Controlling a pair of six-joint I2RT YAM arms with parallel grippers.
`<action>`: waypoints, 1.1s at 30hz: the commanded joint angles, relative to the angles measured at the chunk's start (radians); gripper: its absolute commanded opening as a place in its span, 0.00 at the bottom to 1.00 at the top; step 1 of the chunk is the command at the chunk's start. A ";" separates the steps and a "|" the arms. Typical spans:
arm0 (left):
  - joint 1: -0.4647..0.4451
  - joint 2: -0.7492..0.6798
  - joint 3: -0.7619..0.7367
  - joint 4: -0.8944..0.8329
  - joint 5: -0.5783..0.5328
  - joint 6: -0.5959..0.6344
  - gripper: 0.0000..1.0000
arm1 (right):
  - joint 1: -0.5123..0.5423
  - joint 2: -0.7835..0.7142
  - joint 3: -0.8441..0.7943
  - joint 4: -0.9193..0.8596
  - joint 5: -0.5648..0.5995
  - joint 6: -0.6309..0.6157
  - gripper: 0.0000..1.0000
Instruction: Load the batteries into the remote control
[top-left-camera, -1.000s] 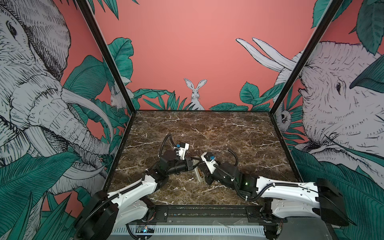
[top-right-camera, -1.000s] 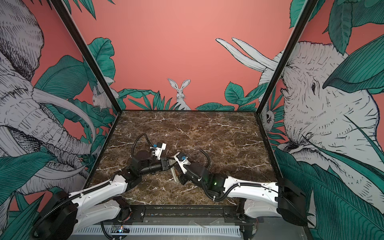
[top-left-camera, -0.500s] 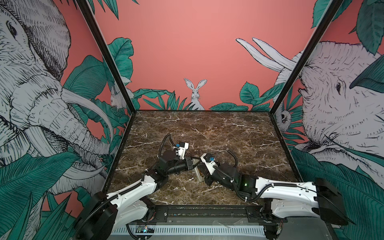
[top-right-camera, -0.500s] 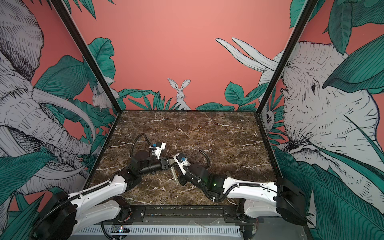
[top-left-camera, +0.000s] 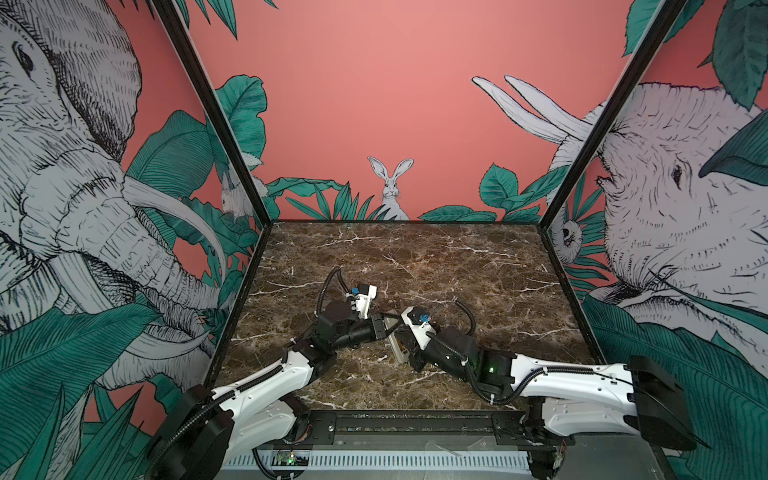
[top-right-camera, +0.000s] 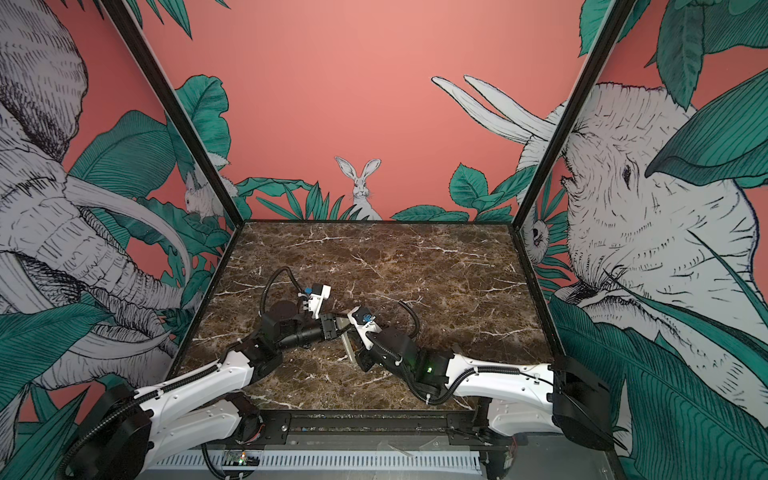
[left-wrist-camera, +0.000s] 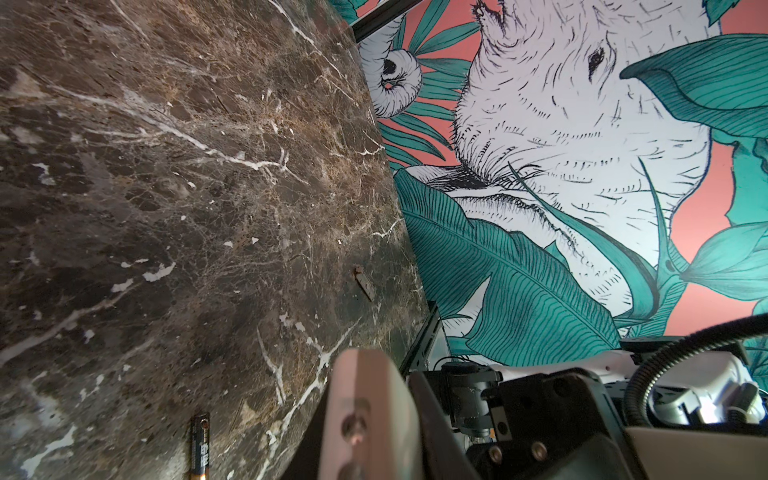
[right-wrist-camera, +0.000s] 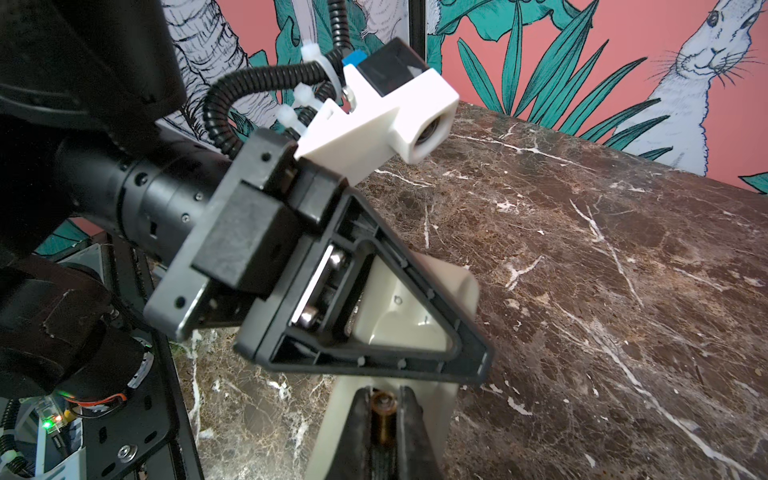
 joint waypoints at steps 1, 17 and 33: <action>-0.005 -0.036 0.034 0.032 0.010 0.003 0.00 | -0.001 0.009 -0.016 -0.019 0.057 -0.003 0.00; -0.005 -0.036 0.036 0.041 0.008 0.002 0.00 | -0.001 0.012 -0.011 -0.032 0.073 -0.004 0.17; -0.005 -0.028 0.034 0.028 0.011 0.019 0.00 | 0.001 -0.017 0.001 -0.062 0.051 -0.045 0.42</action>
